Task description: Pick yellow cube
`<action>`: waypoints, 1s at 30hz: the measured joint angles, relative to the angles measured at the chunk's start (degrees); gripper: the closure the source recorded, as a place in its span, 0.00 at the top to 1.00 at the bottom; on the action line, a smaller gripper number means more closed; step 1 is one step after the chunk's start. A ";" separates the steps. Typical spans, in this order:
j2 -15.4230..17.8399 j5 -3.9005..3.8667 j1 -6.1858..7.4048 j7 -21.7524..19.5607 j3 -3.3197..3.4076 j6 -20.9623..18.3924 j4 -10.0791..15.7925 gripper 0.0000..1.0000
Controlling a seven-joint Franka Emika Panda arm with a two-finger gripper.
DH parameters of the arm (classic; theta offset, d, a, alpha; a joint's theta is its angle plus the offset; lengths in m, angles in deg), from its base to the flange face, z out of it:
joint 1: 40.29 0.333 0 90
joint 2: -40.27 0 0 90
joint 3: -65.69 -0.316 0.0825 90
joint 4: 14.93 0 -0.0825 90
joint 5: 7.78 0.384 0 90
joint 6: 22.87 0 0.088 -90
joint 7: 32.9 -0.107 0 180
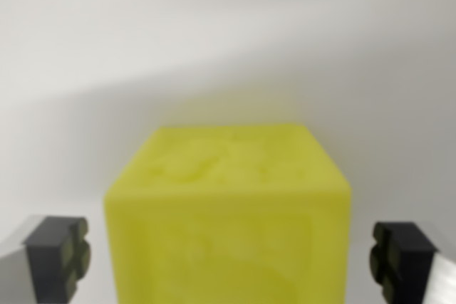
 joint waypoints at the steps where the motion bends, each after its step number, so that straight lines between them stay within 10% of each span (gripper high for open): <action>1: -0.39 -0.05 -0.01 -0.05 0.00 0.28 -0.10 1.00; 8: -1.92 -0.28 -0.12 -0.33 -0.01 1.39 -0.54 1.00; 9: -1.93 -0.29 -0.13 -0.35 -0.03 1.41 -0.54 0.00; 30: 4.84 0.66 0.02 0.39 -0.08 -3.53 1.24 0.00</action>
